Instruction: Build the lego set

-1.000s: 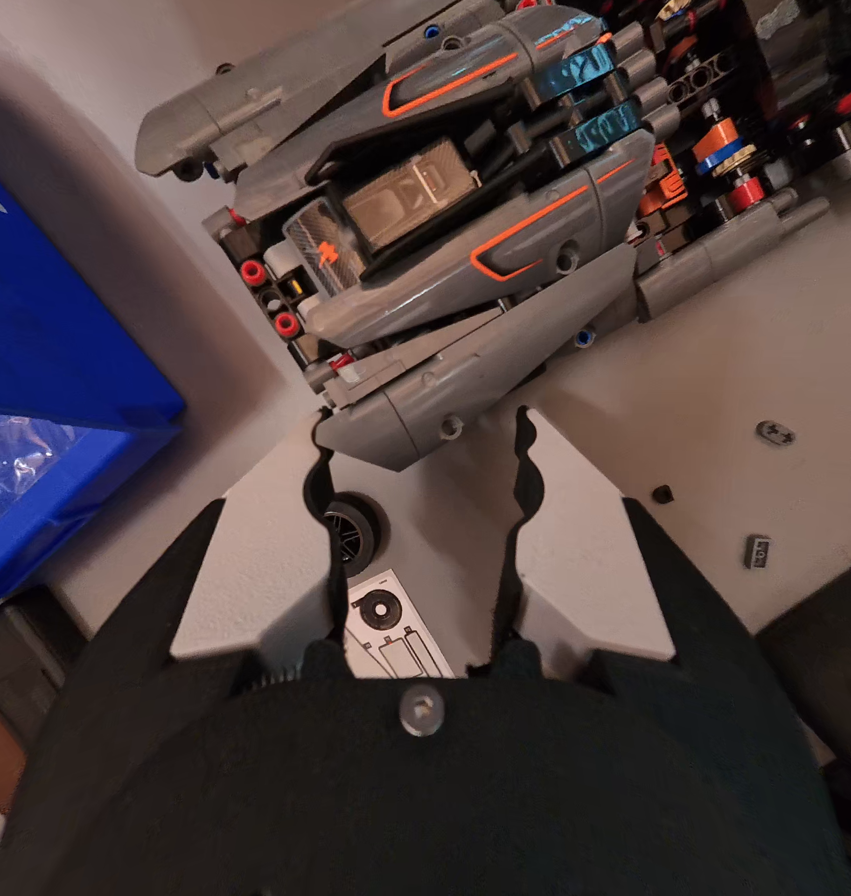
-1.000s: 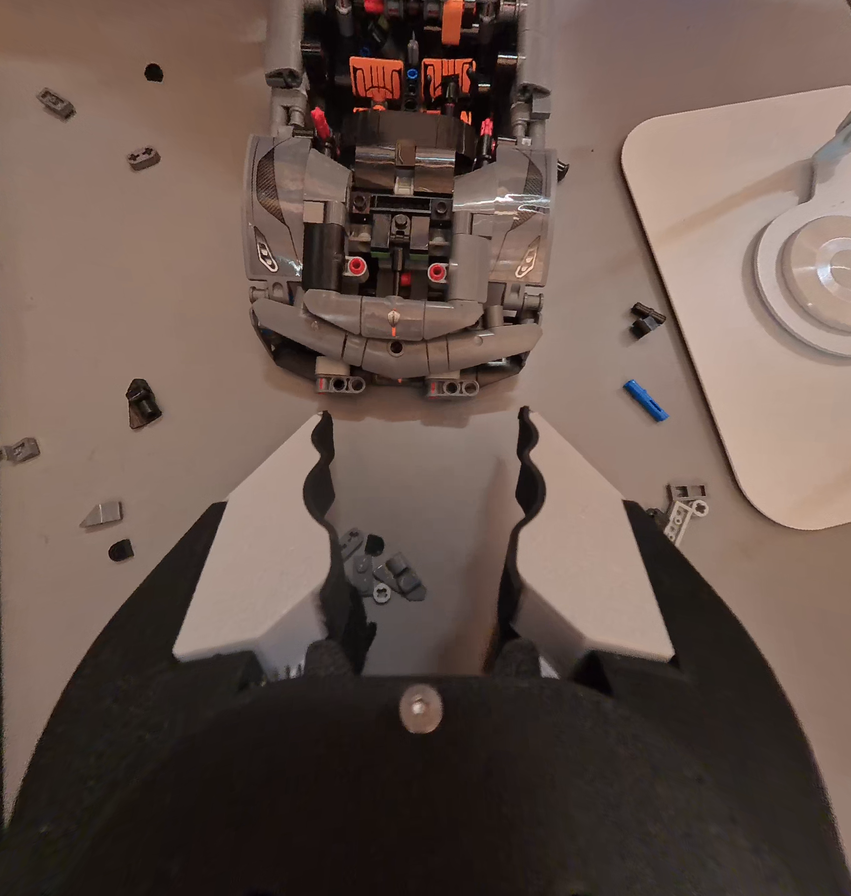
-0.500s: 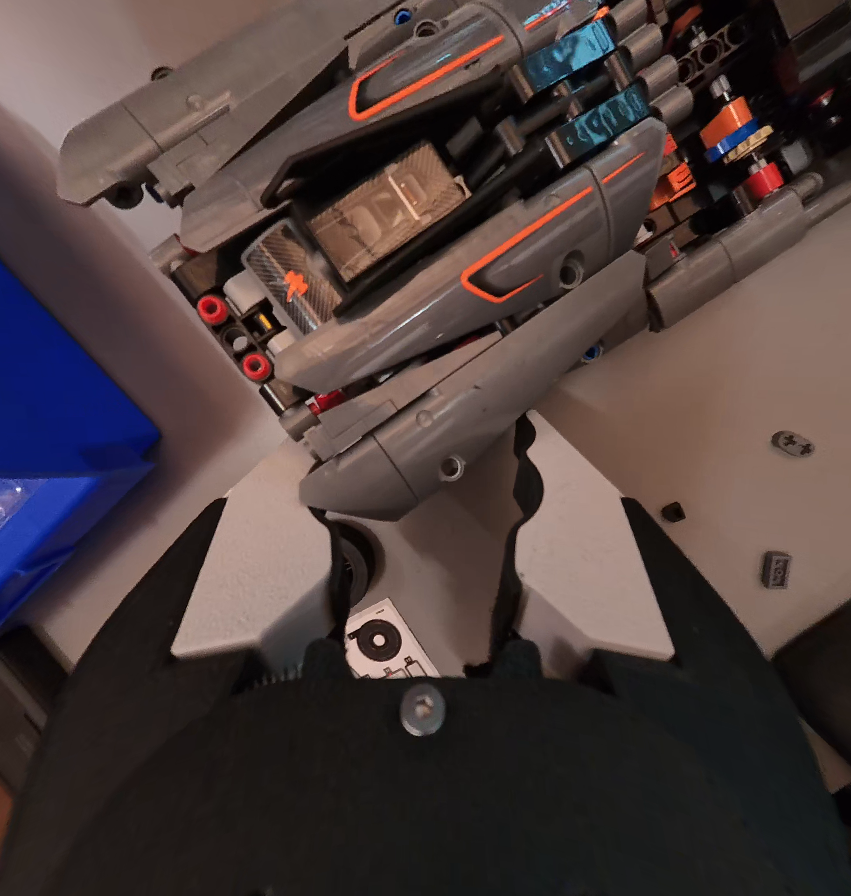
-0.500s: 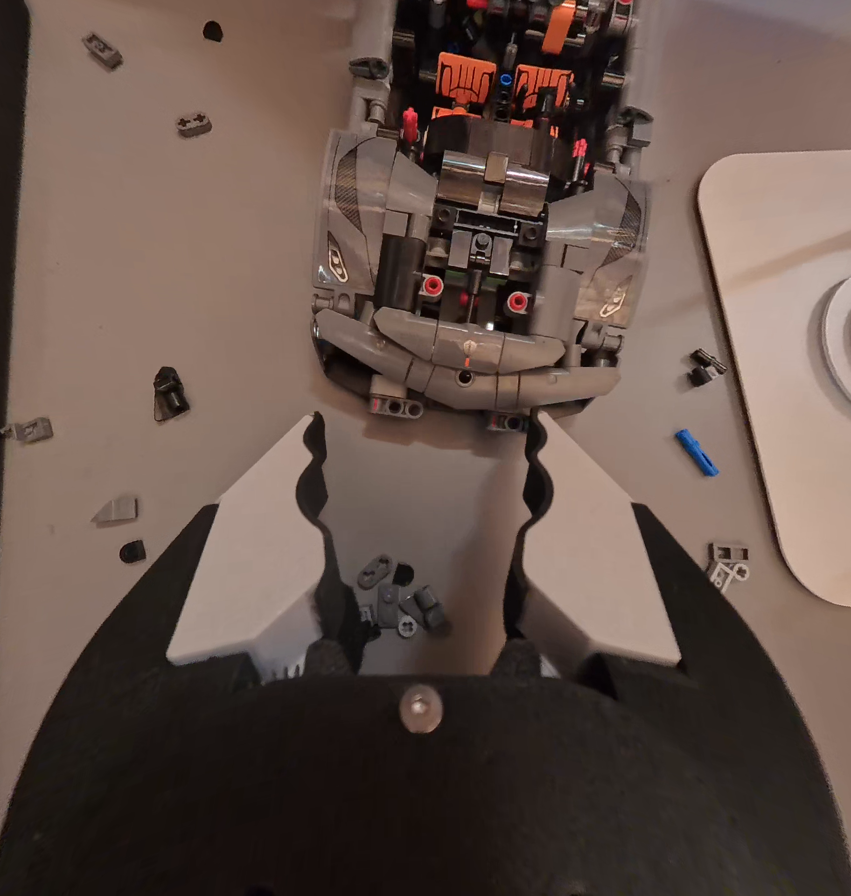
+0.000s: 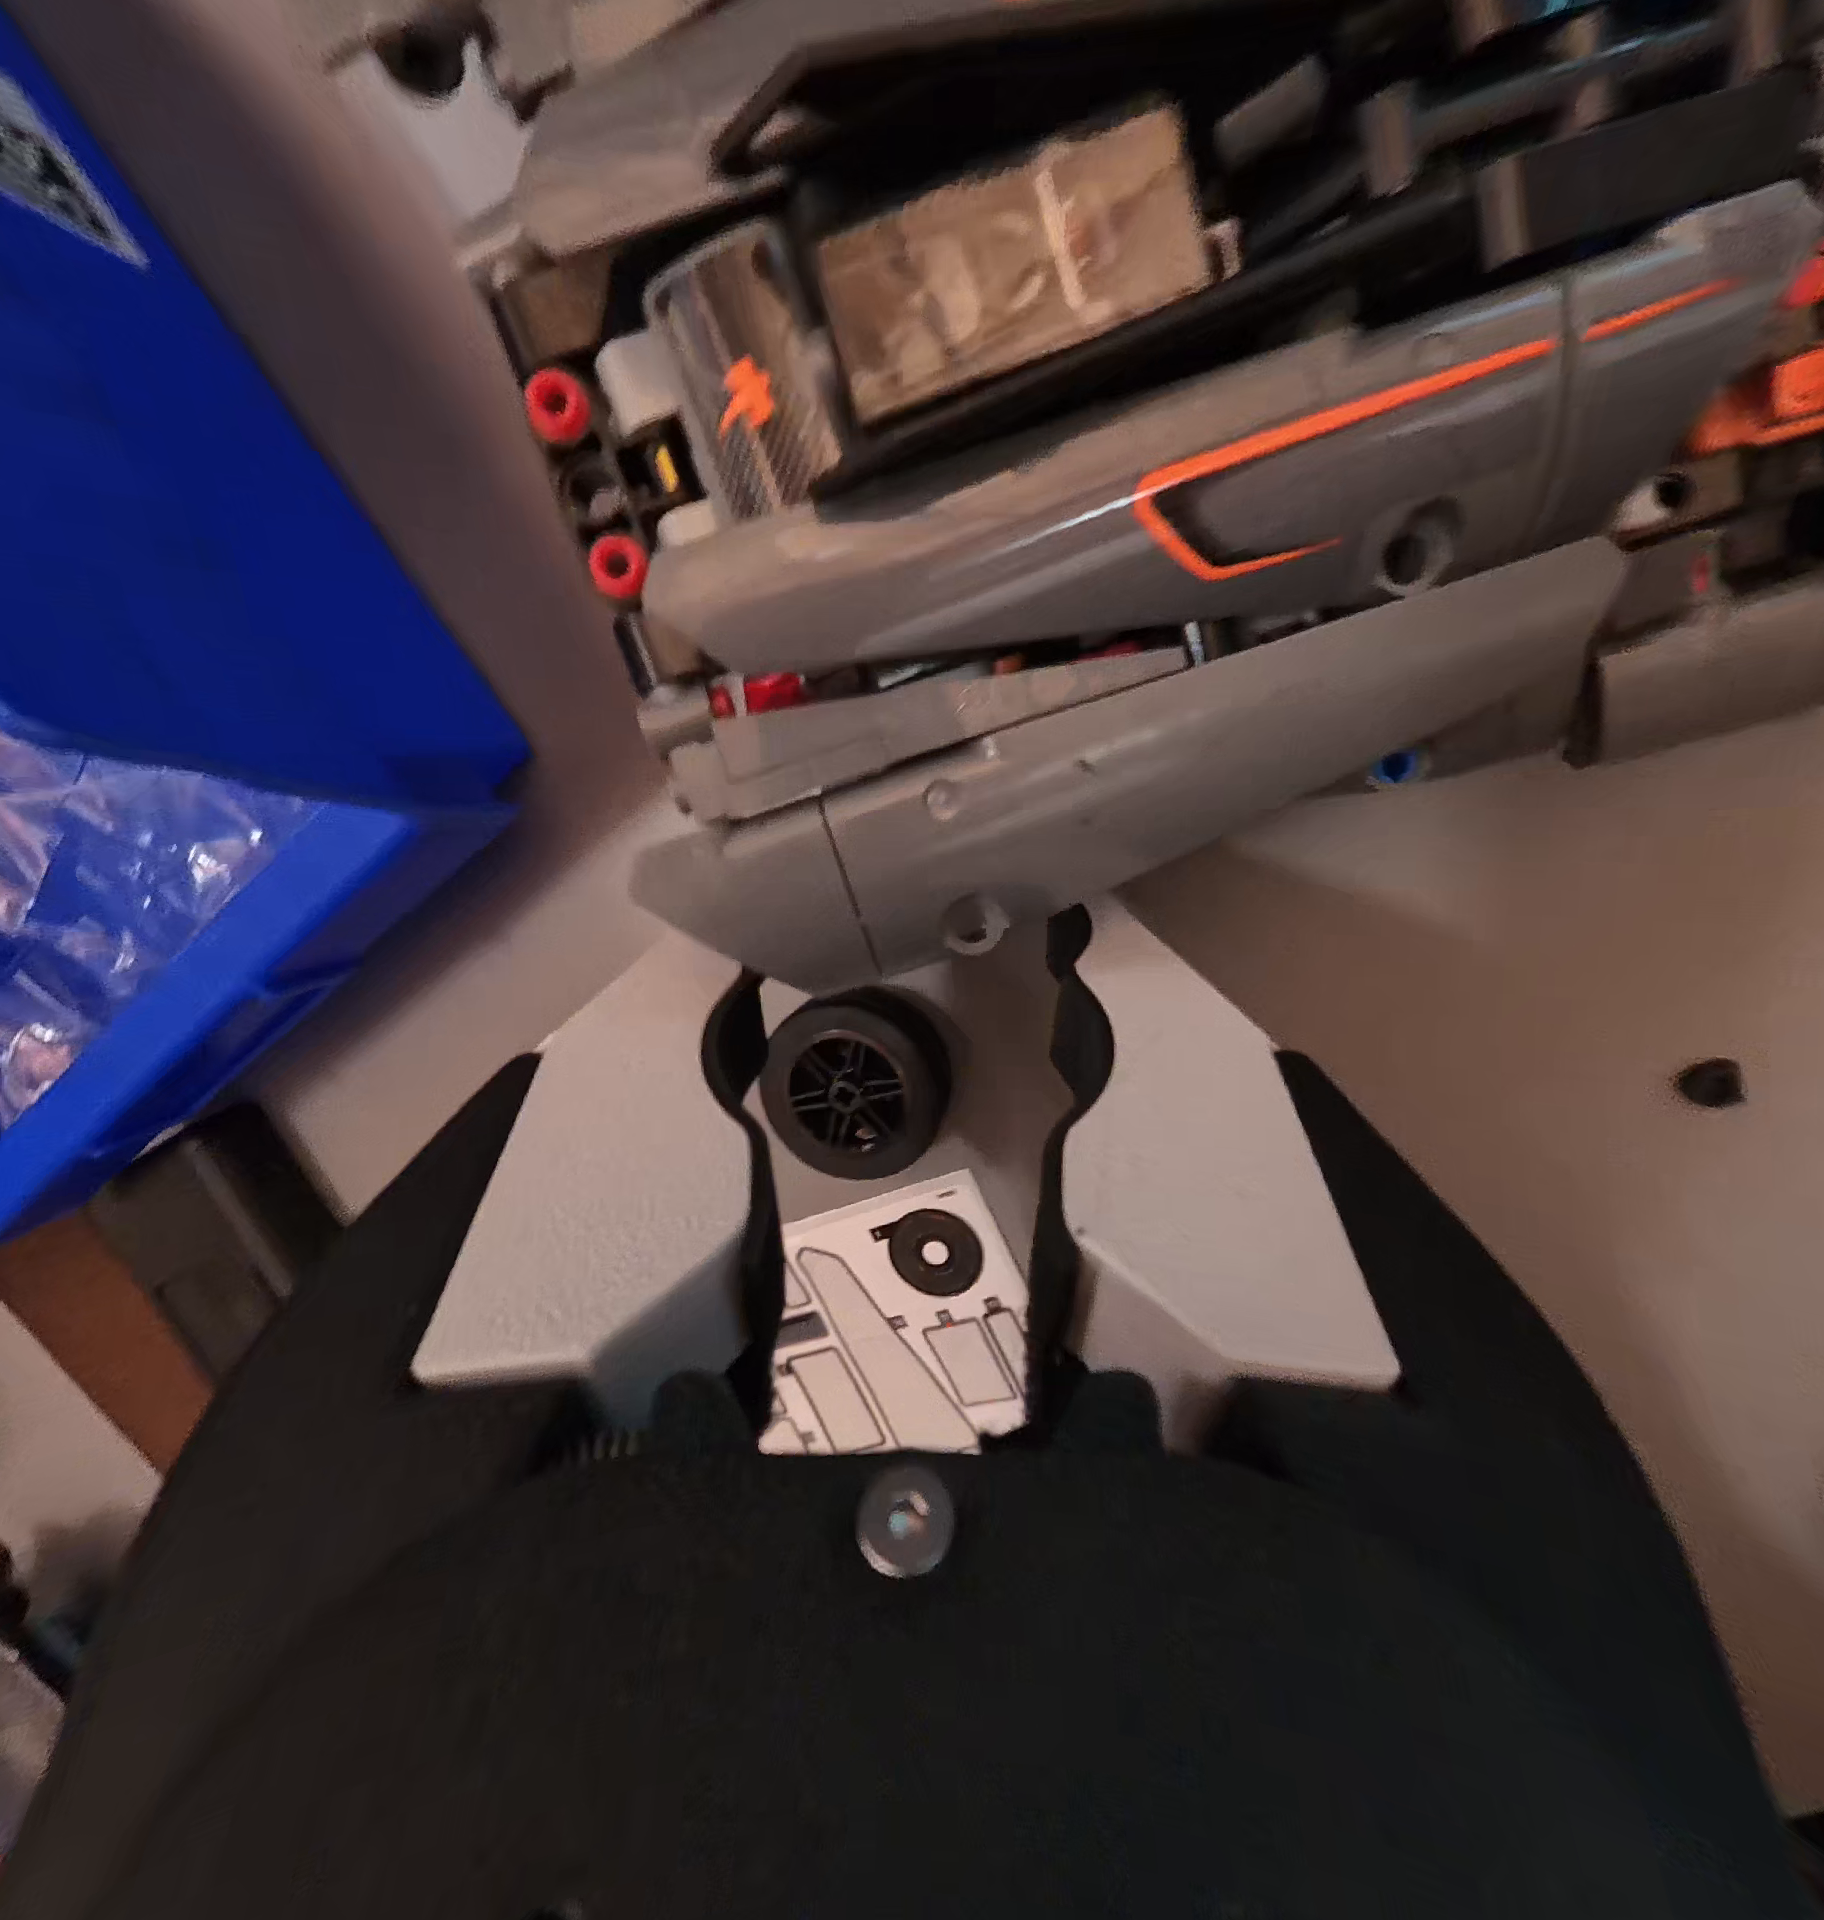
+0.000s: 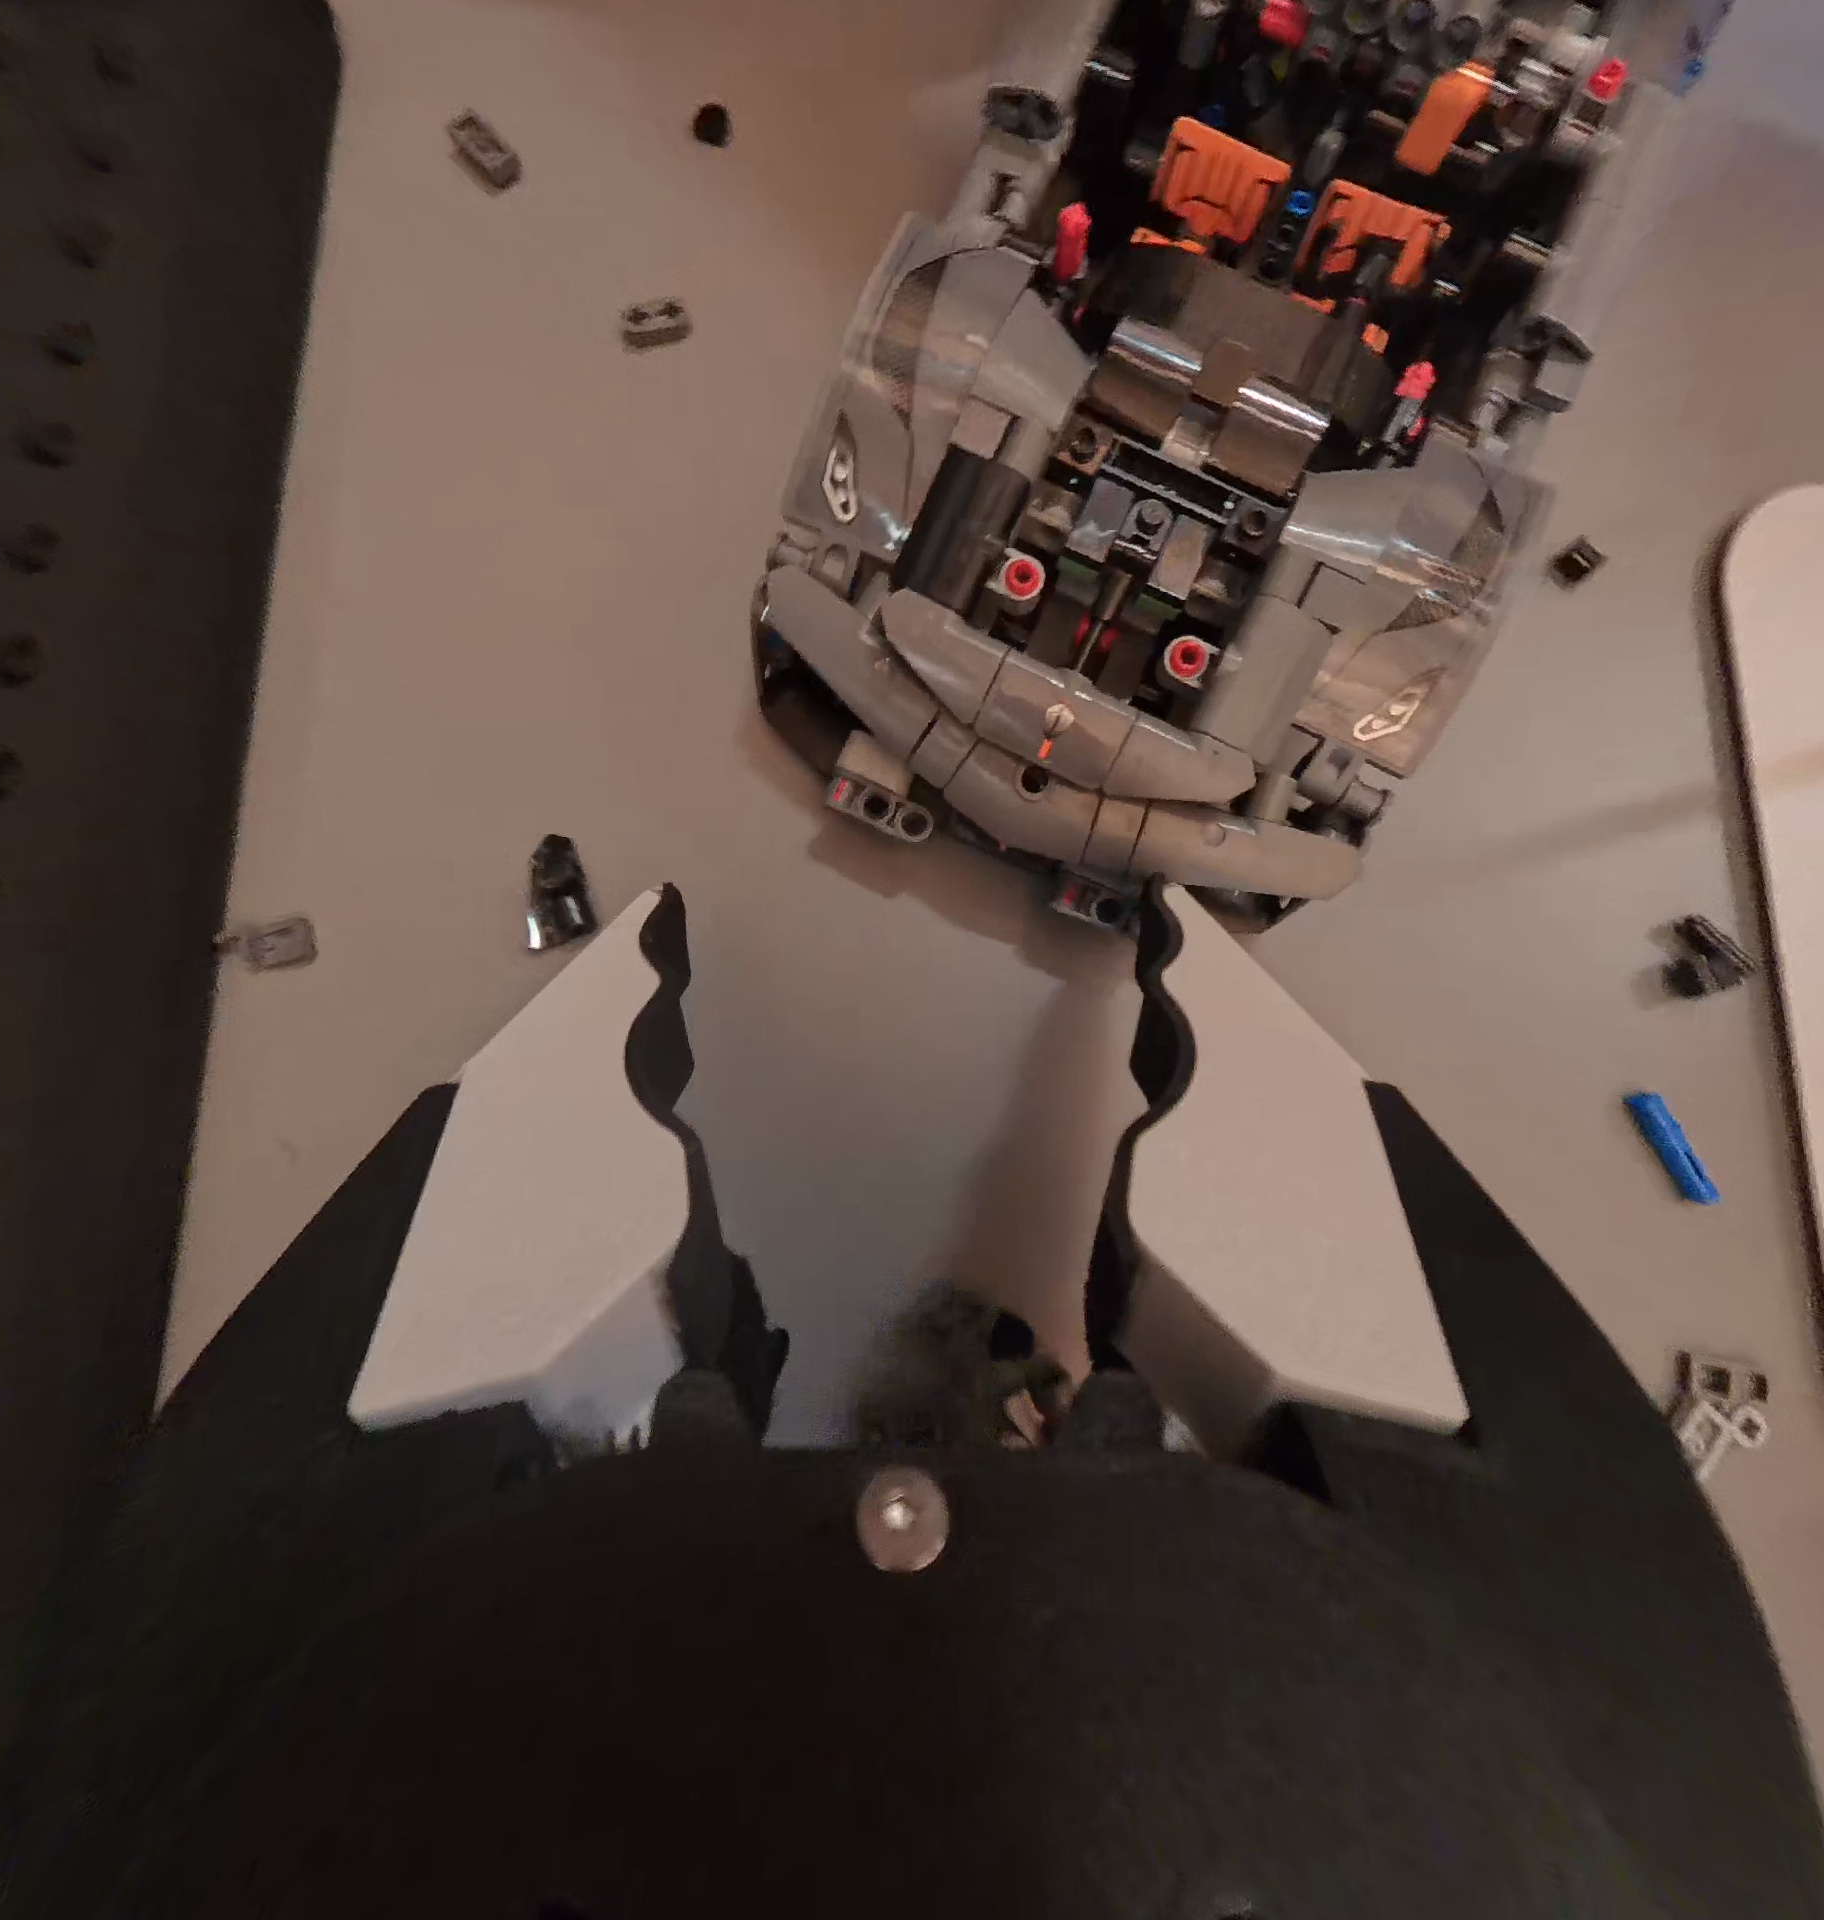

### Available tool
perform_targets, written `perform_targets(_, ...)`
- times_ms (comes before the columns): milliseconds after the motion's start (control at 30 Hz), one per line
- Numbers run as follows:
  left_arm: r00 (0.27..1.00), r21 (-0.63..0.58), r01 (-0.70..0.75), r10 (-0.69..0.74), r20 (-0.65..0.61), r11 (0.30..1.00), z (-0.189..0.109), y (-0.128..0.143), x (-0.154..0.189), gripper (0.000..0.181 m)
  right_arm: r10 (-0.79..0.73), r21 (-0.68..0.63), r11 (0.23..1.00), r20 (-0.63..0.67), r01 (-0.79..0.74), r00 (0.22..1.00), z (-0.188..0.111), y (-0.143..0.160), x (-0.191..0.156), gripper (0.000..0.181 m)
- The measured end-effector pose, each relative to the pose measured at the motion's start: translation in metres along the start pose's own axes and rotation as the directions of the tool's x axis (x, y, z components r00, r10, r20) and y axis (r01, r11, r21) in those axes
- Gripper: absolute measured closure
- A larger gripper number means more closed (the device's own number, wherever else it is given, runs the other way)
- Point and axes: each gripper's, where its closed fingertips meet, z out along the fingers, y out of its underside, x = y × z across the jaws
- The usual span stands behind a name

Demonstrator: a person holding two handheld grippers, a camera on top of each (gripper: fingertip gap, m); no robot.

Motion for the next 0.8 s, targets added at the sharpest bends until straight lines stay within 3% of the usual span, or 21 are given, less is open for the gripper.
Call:
perform_targets(233,0.999,-0.083,0.022,-0.018,0.043,0.996,0.006,0.015,-0.011,0.125,-0.082,-0.026,0.996,0.02,0.082,0.996,0.006,-0.007,-0.017,0.092)
perform_targets(400,0.997,-0.084,0.056,-0.051,0.057,0.995,0.0,0.019,-0.015,0.125,-0.053,0.01,0.999,-0.024,0.053,0.998,-0.012,-0.009,-0.002,0.094)
perform_targets(600,0.993,-0.049,0.092,-0.088,0.081,0.995,-0.018,0.022,-0.022,0.126,0.052,0.016,0.999,-0.104,-0.051,0.993,-0.027,0.01,0.034,0.102)
perform_targets(800,0.991,-0.019,0.132,-0.132,0.013,0.991,-0.022,0.023,-0.016,0.129,0.143,0.08,0.987,-0.061,-0.138,0.988,-0.025,0.011,0.047,0.098)
